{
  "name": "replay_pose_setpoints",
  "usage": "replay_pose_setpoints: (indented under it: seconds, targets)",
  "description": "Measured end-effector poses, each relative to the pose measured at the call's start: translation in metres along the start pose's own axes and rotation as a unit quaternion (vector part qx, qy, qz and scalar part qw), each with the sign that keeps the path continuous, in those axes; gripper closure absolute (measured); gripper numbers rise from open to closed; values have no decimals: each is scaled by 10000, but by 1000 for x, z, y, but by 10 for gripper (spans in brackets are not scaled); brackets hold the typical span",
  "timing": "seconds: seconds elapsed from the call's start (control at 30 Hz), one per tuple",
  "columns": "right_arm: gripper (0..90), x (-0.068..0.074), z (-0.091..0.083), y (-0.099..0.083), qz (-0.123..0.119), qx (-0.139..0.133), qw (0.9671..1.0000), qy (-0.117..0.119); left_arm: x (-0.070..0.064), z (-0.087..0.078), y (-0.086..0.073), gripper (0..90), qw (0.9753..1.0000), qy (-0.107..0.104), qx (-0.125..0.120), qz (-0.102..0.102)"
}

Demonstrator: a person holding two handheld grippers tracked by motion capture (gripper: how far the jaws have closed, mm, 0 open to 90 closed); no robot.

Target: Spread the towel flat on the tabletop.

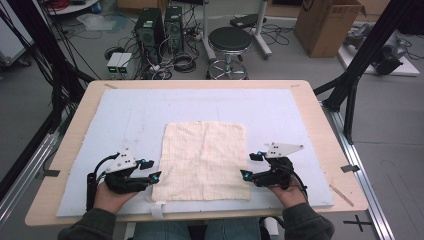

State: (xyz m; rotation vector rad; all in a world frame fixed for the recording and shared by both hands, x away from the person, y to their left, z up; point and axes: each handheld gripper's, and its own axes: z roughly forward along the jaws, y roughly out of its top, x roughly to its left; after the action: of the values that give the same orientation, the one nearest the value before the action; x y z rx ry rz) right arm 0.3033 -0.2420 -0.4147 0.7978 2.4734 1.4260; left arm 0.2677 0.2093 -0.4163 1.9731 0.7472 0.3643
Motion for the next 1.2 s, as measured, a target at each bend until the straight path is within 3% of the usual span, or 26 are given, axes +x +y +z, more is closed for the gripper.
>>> replay_pose_setpoints:
  seconds: [0.27, 1.2]
  targets:
    - [219, -2, 5, 3, 4, 18, 10000, -26, 1, 1, 2, 458, 10000, 21, -34, -45]
    - [211, -26, 17, 21, 79, -21, 9998, -196, 5, 6, 3, 400, 9999, 162, 32, -49]
